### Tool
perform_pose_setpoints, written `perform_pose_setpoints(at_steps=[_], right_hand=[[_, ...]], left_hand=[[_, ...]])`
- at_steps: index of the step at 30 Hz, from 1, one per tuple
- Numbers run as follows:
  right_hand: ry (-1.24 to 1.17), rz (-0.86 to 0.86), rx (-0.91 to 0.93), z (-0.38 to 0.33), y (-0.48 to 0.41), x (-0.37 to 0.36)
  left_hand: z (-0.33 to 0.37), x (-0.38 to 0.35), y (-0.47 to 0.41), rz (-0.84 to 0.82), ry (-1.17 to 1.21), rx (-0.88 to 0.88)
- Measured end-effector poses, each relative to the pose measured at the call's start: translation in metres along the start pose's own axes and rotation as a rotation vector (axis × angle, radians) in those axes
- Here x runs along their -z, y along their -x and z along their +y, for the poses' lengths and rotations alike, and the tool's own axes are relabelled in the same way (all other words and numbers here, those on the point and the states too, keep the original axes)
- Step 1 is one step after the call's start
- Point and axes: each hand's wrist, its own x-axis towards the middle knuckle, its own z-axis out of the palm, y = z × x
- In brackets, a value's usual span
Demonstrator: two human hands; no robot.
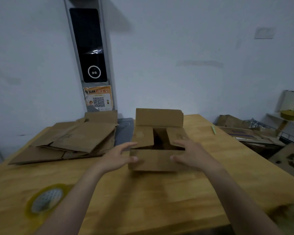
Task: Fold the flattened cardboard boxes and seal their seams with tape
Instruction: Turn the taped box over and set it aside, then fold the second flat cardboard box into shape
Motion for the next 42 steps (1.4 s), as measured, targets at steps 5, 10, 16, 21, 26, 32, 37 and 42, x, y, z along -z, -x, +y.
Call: perform_pose_setpoints(at_steps=[5, 10, 16, 21, 26, 32, 37, 42], right_hand=[[0.155, 0.009, -0.019, -0.003, 0.019, -0.025], [0.319, -0.031, 0.035, -0.006, 0.020, -0.045], [0.283, -0.066, -0.008, 0.017, -0.034, -0.048], [0.194, -0.088, -0.083, 0.052, -0.090, -0.039], [0.144, -0.101, -0.110, 0.096, -0.162, -0.024], [0.201, -0.085, -0.126, 0.138, -0.245, -0.016], [0.195, -0.073, -0.117, 0.159, -0.305, -0.019], [0.261, -0.006, -0.118, 0.173, -0.328, -0.013]], left_hand=[[-0.010, -0.022, 0.011, -0.028, -0.115, 0.025], [-0.002, -0.030, 0.012, -0.030, -0.214, 0.074], [0.008, -0.044, -0.037, -0.110, -0.349, 0.086], [0.015, -0.065, -0.101, -0.207, -0.435, 0.076], [0.015, -0.081, -0.184, -0.147, -0.472, -0.019], [0.009, -0.095, -0.282, -0.093, -0.563, 0.005], [0.008, -0.107, -0.344, -0.077, -0.607, 0.051], [-0.016, -0.098, -0.380, -0.004, -0.562, 0.024]])
